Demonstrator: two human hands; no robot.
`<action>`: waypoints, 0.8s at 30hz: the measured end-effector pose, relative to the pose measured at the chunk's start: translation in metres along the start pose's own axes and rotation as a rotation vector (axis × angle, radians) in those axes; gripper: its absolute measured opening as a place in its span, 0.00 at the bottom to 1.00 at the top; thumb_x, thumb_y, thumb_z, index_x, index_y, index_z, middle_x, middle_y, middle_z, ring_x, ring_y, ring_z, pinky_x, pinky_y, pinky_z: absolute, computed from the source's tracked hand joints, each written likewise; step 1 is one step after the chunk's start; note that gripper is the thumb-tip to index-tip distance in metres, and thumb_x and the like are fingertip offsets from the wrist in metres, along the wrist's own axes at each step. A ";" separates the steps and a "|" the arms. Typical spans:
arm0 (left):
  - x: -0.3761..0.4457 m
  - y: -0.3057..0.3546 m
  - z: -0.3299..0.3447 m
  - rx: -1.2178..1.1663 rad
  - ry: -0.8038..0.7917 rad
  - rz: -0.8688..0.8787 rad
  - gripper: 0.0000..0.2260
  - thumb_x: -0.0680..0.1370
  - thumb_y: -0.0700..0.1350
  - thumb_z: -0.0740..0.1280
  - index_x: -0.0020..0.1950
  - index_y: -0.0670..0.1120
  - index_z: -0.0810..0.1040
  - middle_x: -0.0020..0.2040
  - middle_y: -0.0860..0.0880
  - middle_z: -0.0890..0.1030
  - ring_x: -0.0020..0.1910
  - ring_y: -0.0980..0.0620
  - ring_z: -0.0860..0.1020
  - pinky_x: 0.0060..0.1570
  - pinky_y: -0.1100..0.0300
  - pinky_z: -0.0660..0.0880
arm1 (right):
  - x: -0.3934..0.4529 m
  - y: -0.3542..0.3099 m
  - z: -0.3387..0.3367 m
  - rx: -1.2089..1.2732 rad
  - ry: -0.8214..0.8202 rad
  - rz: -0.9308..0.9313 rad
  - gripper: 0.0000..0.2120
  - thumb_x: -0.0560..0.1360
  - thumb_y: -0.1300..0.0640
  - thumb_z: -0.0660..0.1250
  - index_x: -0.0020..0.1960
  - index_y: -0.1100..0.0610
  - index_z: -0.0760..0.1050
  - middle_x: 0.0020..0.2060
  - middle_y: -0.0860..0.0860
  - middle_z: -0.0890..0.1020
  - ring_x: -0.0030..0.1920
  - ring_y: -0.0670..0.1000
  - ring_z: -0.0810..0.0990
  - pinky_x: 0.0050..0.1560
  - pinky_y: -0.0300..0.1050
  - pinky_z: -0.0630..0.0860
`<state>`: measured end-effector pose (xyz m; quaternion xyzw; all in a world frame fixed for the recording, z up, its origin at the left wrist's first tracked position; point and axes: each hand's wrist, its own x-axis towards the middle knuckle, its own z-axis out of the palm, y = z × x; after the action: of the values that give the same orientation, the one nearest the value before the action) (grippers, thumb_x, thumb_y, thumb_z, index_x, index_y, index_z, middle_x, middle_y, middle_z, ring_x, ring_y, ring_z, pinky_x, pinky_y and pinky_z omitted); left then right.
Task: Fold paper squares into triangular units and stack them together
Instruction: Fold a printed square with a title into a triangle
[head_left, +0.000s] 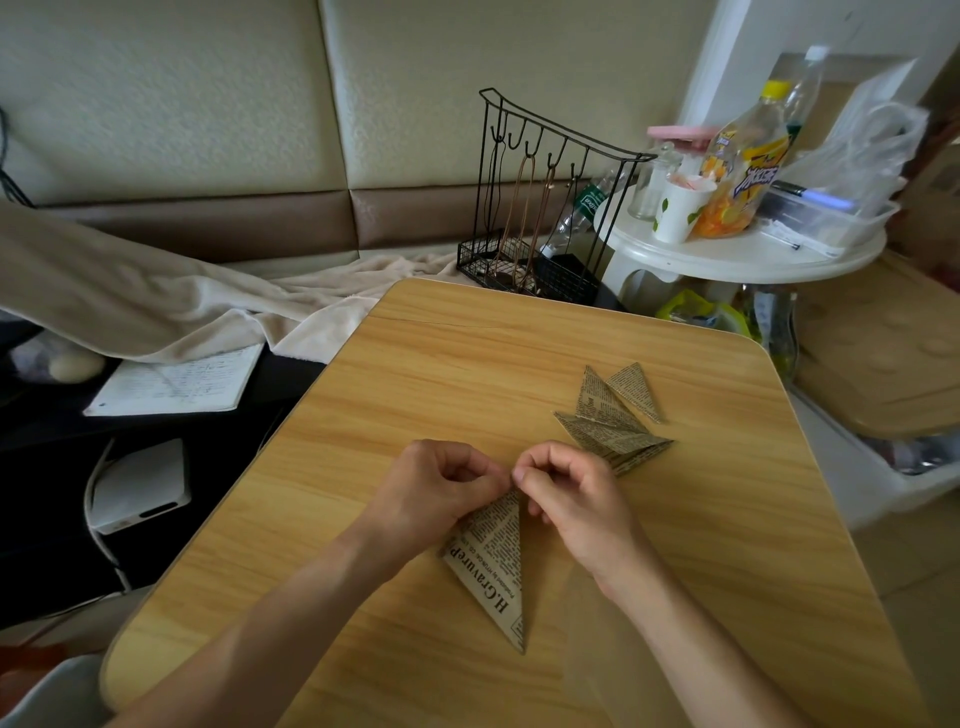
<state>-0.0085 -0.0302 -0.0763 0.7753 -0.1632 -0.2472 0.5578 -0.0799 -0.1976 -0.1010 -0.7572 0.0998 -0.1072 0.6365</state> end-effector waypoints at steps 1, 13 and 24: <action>0.000 0.000 0.000 0.005 -0.003 0.002 0.03 0.76 0.47 0.76 0.45 0.48 0.88 0.42 0.44 0.87 0.43 0.42 0.85 0.48 0.45 0.82 | 0.000 0.000 0.000 0.002 0.026 0.009 0.09 0.79 0.65 0.69 0.41 0.57 0.81 0.32 0.48 0.79 0.33 0.45 0.76 0.34 0.36 0.72; 0.003 -0.007 0.000 0.035 -0.014 0.021 0.04 0.77 0.48 0.75 0.44 0.50 0.87 0.41 0.45 0.87 0.41 0.44 0.85 0.45 0.48 0.82 | 0.001 0.000 0.000 0.000 0.068 0.079 0.09 0.80 0.62 0.69 0.41 0.55 0.80 0.34 0.49 0.79 0.34 0.46 0.77 0.34 0.40 0.72; 0.004 -0.007 -0.002 0.191 -0.010 0.049 0.06 0.79 0.47 0.72 0.44 0.49 0.86 0.41 0.46 0.86 0.42 0.48 0.85 0.46 0.48 0.81 | 0.002 0.000 -0.001 0.079 0.111 0.112 0.09 0.82 0.59 0.67 0.44 0.58 0.79 0.33 0.47 0.77 0.34 0.45 0.76 0.34 0.38 0.74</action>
<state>-0.0047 -0.0285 -0.0831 0.8194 -0.2076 -0.2208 0.4865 -0.0778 -0.1991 -0.1011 -0.7175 0.1730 -0.1171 0.6645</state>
